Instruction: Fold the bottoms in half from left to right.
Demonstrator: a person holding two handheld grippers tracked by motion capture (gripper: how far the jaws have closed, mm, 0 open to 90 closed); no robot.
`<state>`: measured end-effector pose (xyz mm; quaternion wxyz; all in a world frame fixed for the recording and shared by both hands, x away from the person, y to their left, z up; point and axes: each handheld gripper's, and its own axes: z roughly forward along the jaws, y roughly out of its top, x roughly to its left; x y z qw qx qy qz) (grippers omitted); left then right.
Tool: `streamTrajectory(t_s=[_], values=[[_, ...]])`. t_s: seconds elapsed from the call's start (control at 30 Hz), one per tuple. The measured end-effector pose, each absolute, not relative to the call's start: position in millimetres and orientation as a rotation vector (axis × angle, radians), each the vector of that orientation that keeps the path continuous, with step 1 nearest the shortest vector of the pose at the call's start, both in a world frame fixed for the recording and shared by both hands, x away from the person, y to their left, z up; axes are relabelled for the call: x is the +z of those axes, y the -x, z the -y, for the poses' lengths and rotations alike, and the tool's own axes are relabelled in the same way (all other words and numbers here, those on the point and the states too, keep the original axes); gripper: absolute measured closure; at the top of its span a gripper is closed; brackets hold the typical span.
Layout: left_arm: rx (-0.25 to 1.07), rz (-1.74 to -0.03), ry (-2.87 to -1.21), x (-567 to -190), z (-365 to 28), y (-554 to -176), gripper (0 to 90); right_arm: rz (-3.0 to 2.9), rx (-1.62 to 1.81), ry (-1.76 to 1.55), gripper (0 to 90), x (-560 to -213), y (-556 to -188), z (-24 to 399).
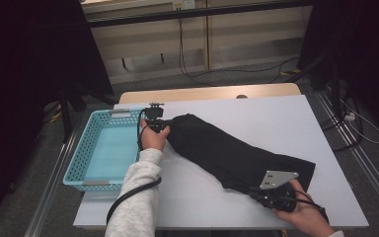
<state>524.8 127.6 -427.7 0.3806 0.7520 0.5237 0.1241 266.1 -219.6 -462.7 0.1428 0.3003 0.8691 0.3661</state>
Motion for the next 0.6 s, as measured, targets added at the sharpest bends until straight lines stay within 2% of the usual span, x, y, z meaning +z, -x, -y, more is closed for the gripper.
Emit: streamTrajectory(t_s=[0.17,0.23,0.3,0.33,0.37,0.43,0.47,0.53,0.6], values=[[0.284,-1.341,-1.929,-430.8,-129.2,-518.8,86.0,-2.596,1.099,-0.861,85.3,-459.2,-254.4,233.9],[0.289,-1.347,-1.931,-433.9,-130.4,-517.4,86.1,-2.635,1.106,-0.833,83.2,-458.6,-249.5,234.2],[0.292,-1.343,-1.938,-437.8,-130.7,-515.9,86.0,-2.643,1.139,-0.843,71.6,-456.1,-247.8,234.3],[0.293,-1.34,-1.945,-438.9,-130.2,-515.2,85.9,-2.616,1.13,-0.885,57.5,-453.7,-249.3,234.8],[0.303,-1.334,-1.955,-440.0,-130.0,-514.7,85.7,-2.59,1.126,-0.902,52.9,-452.2,-251.5,235.8],[0.316,-1.324,-1.962,-441.1,-129.6,-514.4,84.9,-2.53,1.132,-0.929,51.0,-446.4,-259.6,241.2],[0.327,-1.321,-1.963,-441.0,-129.2,-514.5,83.3,-2.477,1.14,-0.951,45.9,-443.0,-265.0,244.9],[0.351,-1.304,-1.972,-440.0,-128.2,-515.1,72.6,-2.372,1.156,-1.01,44.6,-436.3,-279.8,253.7],[0.336,-1.302,-1.973,-438.5,-126.4,-515.3,68.3,-2.286,1.16,-1.054,42.7,-432.7,-296.4,260.3]])
